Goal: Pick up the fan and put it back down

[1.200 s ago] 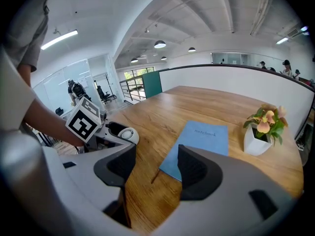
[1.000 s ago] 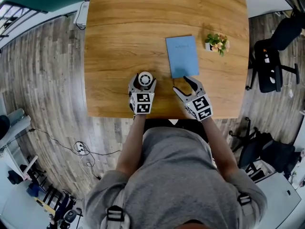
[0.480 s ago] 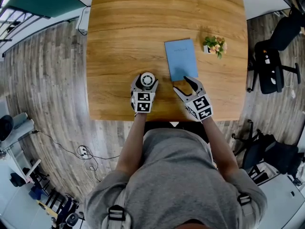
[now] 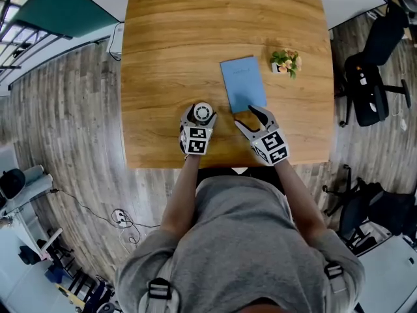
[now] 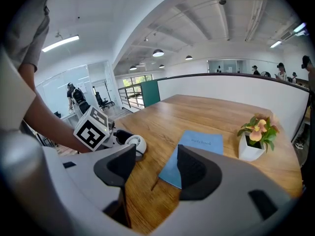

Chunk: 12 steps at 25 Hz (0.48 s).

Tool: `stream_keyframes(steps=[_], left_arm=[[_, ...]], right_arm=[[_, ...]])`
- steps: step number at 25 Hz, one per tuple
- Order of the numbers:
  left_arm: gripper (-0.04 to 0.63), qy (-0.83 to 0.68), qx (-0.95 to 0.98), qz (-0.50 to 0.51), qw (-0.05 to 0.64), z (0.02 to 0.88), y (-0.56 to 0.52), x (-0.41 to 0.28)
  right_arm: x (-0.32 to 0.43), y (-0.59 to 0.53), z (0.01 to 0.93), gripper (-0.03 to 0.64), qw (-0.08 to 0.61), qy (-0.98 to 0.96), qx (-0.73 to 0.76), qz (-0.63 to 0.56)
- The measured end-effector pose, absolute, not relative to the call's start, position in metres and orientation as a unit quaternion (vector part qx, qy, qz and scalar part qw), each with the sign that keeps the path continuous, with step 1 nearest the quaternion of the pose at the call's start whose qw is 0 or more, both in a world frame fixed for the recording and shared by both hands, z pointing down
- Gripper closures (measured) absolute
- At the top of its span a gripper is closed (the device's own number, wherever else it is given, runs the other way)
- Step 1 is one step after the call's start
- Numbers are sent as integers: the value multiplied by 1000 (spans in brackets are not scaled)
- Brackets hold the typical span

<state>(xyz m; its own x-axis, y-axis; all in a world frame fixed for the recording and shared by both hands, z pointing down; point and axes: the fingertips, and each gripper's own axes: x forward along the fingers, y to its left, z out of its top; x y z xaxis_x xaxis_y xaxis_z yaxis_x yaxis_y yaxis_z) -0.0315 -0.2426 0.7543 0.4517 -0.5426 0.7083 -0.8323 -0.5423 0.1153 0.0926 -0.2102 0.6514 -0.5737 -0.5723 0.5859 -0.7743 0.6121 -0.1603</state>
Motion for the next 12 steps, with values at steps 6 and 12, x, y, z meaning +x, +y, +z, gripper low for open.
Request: stream_keyframes(steps=[6,12], left_arm=[[232,-412,835,278,236,724,-241,-24],[232,-415,845,254,223,691,-249,-21]], right_arm=[[98,-208,644,354,243,-862,401,193],[107,-211,634,354,229,-857,422,186]])
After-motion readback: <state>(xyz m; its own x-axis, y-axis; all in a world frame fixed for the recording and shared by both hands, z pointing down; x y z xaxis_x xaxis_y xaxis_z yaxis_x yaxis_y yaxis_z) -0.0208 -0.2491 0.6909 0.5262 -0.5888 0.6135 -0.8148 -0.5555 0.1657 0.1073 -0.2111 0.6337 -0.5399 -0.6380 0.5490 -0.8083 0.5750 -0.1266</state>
